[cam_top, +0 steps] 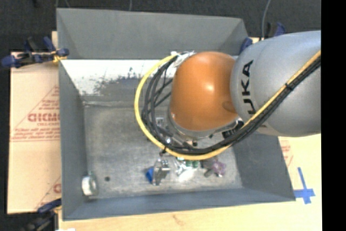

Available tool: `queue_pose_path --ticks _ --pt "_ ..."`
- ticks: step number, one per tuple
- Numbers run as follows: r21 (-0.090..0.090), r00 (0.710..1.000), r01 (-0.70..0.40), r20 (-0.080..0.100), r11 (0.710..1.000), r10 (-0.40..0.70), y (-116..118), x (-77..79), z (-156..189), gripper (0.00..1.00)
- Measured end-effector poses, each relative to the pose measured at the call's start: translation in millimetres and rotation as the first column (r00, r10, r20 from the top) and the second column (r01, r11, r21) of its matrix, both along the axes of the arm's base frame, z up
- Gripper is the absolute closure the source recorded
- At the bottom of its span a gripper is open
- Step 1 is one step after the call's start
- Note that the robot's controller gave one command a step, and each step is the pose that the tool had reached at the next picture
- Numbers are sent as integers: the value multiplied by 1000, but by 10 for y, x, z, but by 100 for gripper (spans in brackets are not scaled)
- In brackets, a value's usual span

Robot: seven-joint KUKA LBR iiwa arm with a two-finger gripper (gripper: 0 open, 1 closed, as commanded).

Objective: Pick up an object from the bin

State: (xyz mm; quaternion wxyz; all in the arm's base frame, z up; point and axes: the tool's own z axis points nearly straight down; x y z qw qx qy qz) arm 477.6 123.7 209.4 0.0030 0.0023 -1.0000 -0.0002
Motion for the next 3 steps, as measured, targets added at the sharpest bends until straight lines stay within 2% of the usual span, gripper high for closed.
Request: queue_pose_path --ticks 1,2,3 --pt "-2 956 -293 15 956 293 -504 81 -1298 0" --pt "1 957 -291 11 957 291 -486 67 -1286 100" --pt "-4 932 -361 17 933 361 -653 146 63 100"
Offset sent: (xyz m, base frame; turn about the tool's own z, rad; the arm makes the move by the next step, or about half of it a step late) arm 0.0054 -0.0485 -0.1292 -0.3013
